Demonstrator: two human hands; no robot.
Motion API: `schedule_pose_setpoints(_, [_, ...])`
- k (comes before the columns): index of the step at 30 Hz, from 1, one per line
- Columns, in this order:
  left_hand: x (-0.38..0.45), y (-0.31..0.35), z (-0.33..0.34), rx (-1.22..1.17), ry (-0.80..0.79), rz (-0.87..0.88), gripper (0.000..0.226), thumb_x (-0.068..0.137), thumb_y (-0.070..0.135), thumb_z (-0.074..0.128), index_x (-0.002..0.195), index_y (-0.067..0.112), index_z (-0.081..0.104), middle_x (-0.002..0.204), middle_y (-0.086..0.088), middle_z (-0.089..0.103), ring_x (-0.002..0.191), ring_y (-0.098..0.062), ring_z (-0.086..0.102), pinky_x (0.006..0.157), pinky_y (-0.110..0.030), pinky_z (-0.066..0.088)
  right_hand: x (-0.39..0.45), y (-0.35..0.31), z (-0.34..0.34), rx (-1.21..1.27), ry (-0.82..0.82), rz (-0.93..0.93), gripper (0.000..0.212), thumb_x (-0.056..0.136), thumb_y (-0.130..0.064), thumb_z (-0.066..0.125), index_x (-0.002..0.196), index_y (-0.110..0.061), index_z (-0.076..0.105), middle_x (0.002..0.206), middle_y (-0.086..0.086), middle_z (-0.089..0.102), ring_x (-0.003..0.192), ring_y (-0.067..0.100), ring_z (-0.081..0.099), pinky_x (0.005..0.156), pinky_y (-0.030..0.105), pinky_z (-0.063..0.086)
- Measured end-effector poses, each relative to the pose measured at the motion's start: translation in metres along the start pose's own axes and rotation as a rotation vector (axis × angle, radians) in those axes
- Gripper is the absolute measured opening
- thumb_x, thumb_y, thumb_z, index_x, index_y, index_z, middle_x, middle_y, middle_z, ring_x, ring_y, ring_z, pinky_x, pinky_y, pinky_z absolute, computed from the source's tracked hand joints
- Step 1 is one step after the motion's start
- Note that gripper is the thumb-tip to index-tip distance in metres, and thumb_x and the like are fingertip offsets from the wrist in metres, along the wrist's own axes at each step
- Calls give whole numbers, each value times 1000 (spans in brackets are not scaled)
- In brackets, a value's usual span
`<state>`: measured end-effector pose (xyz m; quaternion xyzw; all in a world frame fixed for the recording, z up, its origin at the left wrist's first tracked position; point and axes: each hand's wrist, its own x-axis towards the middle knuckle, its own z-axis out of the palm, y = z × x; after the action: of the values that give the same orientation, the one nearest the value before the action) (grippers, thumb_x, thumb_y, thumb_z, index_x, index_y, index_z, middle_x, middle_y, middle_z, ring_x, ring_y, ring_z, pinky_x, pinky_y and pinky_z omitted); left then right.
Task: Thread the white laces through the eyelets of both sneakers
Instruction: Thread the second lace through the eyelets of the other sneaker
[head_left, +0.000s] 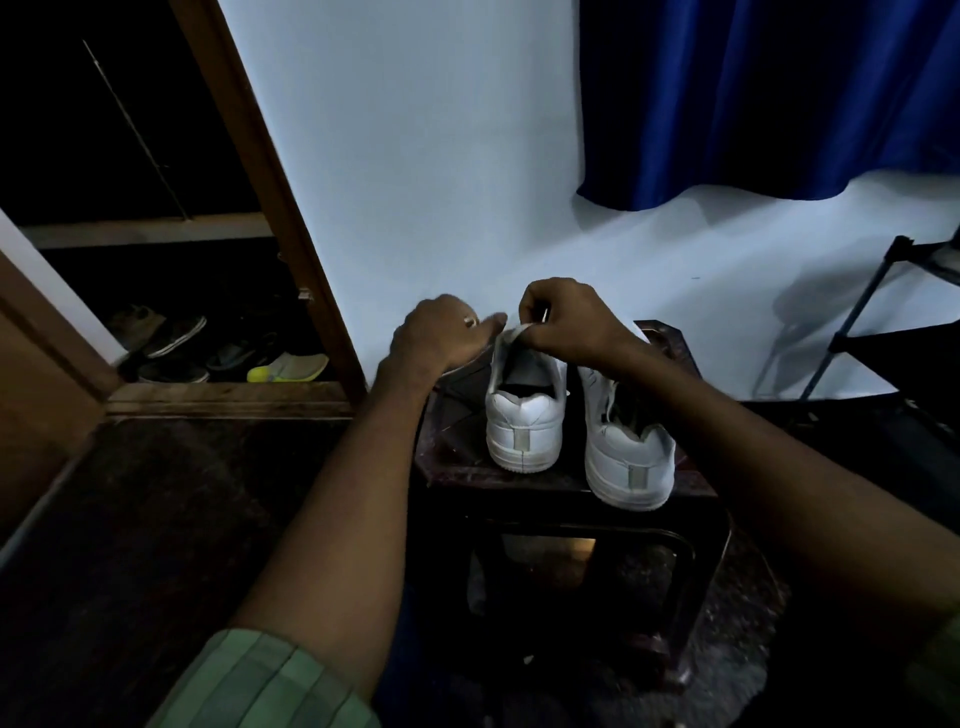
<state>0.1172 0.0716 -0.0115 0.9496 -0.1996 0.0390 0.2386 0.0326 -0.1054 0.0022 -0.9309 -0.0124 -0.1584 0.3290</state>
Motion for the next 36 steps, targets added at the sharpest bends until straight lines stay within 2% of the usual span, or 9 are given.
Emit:
schedule_pose_setpoints(3, [-4, 7, -4, -6, -2, -65, 69, 87, 71, 63, 50, 15, 47, 56, 0, 49, 64, -25, 54, 61, -31, 37, 1, 4, 7, -93, -36, 11, 16, 76, -27, 82, 78, -24, 66, 86, 1, 66, 79, 17, 60, 67, 31, 42])
schedule_pose_setpoints(6, [-3, 14, -9, -593, 120, -101, 60, 89, 44, 76, 52, 20, 34, 57, 2, 30, 59, -18, 32, 61, -32, 27, 0, 6, 10, -151, -46, 18, 18, 75, -28, 84, 84, -24, 68, 93, 3, 62, 84, 18, 58, 69, 28, 37])
schedule_pose_setpoints(11, [-1, 22, -15, -1171, 111, -291, 48, 98, 47, 68, 63, 17, 54, 56, 1, 55, 58, -15, 55, 64, -31, 51, -1, 3, 9, -164, -51, 19, 17, 79, -28, 81, 92, -20, 72, 93, -1, 63, 88, 18, 60, 73, 28, 38])
schedule_pose_setpoints(14, [-1, 10, -8, -712, 233, -147, 56, 93, 51, 69, 60, 13, 45, 52, 2, 39, 48, -13, 51, 68, -47, 64, -3, 1, 9, -179, -37, 25, 20, 81, -27, 78, 98, -22, 68, 89, -6, 64, 89, 19, 61, 73, 29, 39])
schedule_pose_setpoints(16, [0, 9, -3, -497, 233, -65, 44, 92, 48, 70, 75, 10, 61, 63, 3, 55, 63, -16, 58, 66, -39, 58, -5, 1, 11, -183, -20, 12, 24, 81, -27, 75, 102, -24, 64, 85, -5, 65, 86, 22, 62, 72, 31, 39])
schedule_pose_setpoints(20, [-1, 15, -5, -352, 118, -45, 35, 89, 44, 78, 108, 16, 68, 98, 3, 66, 91, -16, 62, 76, -23, 42, -9, -2, 11, -248, -13, -9, 29, 83, -16, 68, 111, -23, 71, 84, 0, 64, 91, 27, 61, 74, 28, 35])
schedule_pose_setpoints(25, [7, 12, -16, -254, 223, 21, 20, 90, 32, 79, 92, 18, 65, 91, 2, 64, 85, -18, 59, 74, -22, 40, -7, -1, 11, -244, -3, 36, 37, 80, -10, 67, 113, -24, 77, 102, 7, 75, 100, 30, 66, 76, 26, 38])
schedule_pose_setpoints(30, [1, 5, -9, -94, -108, -113, 33, 80, 41, 69, 68, 10, 65, 75, -14, 67, 77, -29, 67, 59, -26, 41, -6, -2, 11, -218, 4, 63, 32, 79, -12, 68, 107, -25, 79, 95, 7, 76, 94, 28, 68, 74, 26, 39])
schedule_pose_setpoints(36, [-13, -6, -8, -78, -426, 6, 31, 89, 10, 66, 118, 15, 76, 115, -3, 73, 106, -23, 69, 96, -40, 58, -5, 1, 8, -176, -27, 95, 29, 79, -13, 68, 102, -26, 79, 76, -3, 68, 84, 24, 69, 70, 24, 38])
